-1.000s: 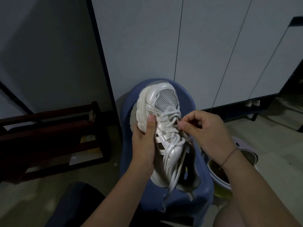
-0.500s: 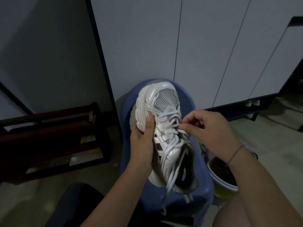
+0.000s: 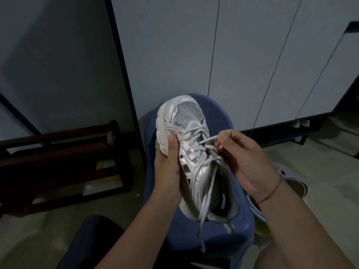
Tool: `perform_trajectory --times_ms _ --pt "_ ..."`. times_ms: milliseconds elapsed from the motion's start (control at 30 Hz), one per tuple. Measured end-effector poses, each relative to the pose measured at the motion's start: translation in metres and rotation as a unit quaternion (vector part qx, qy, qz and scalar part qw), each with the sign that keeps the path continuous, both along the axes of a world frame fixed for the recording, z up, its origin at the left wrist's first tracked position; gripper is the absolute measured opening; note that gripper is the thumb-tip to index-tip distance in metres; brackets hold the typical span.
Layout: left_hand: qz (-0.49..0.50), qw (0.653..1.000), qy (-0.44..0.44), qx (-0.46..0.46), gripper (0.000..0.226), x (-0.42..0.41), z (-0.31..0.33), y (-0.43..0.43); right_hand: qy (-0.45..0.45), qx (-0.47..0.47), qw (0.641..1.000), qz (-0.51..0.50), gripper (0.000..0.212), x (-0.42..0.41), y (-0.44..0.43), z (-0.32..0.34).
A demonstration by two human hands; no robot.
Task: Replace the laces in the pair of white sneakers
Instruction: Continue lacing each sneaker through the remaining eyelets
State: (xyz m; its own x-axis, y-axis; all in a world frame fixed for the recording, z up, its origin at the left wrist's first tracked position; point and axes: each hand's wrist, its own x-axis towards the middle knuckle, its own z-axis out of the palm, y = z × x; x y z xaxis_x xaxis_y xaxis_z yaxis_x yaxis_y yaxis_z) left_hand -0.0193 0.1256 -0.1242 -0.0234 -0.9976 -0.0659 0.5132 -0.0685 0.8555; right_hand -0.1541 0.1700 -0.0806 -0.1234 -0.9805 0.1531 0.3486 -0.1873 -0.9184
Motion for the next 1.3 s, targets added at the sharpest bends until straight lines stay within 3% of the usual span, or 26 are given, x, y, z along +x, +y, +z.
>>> perform_trajectory --times_ms 100,233,367,600,800,1033,1200,1300 --pt "0.012 1.0 0.004 0.005 0.049 0.0 0.002 0.004 0.147 0.007 0.984 -0.098 0.006 -0.001 0.002 -0.001" --pt "0.025 1.0 0.009 0.0 0.052 0.001 0.008 0.006 0.219 -0.003 0.964 -0.154 0.012 -0.001 0.003 0.0" --pt "0.028 1.0 0.001 -0.008 0.054 0.0 0.01 0.007 0.223 0.003 0.954 -0.201 0.007 -0.001 0.006 0.004" --pt "0.038 0.999 -0.019 -0.007 0.063 0.0 0.01 0.008 0.243 0.015 0.964 -0.105 0.006 -0.002 0.012 0.009" --pt "0.064 0.997 -0.044 -0.02 0.071 0.0 0.01 0.012 0.289 -0.008 0.946 -0.145 0.01 0.002 0.015 0.013" --pt "0.103 0.99 -0.077 -0.059 0.049 -0.001 0.011 0.015 0.406 0.003 0.897 -0.176 0.014 0.01 0.021 0.015" --pt "0.114 0.987 -0.082 -0.076 0.046 -0.004 0.01 0.021 0.48 0.035 0.852 -0.205 0.026 0.021 0.023 0.017" --pt "0.107 0.987 -0.086 -0.083 0.04 -0.006 0.011 0.023 0.432 0.05 0.877 -0.204 0.023 0.022 0.02 0.013"
